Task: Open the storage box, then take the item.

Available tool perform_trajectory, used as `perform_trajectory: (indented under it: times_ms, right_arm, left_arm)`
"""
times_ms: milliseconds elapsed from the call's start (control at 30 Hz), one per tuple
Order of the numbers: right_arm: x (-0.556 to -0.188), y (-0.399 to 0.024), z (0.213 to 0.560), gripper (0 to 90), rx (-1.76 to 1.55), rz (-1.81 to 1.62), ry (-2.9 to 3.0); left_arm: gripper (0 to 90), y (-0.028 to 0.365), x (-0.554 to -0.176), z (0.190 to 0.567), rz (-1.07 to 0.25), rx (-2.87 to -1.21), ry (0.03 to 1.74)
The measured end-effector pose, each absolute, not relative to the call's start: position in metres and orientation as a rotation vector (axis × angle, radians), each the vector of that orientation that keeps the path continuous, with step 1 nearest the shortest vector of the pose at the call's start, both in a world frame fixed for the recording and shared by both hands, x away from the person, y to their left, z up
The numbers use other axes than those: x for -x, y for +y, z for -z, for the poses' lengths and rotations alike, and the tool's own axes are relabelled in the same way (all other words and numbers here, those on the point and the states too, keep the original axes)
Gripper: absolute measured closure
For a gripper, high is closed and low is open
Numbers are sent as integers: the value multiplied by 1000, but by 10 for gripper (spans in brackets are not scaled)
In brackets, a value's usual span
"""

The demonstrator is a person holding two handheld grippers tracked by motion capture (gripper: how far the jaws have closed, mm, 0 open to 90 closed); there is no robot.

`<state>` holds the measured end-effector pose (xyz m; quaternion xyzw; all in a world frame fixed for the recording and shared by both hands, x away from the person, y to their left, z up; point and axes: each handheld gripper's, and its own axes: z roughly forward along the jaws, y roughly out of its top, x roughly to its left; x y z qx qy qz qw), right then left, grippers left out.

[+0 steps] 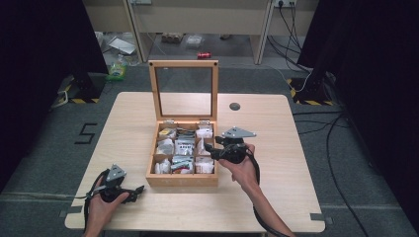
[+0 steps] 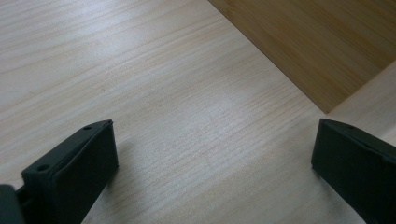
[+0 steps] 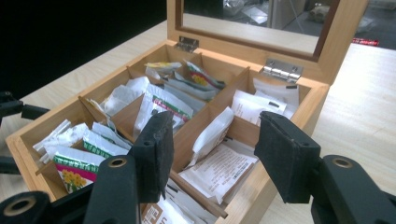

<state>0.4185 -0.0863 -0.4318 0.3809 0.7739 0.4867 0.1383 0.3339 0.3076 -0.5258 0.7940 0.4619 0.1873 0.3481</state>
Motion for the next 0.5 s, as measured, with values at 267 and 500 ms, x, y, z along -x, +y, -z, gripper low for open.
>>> perform_trajectory:
  times_ms: [267, 500]
  right_arm:
    - [-420, -83, 441, 454, -1119, -1388, 2268]
    - [-418, -79, 445, 453, -1119, -1369, 2285]
  left_arm:
    - [0, 308, -334, 526, -486, -2059, 1198]
    - [0, 308, -334, 526, -486, -2059, 1197]
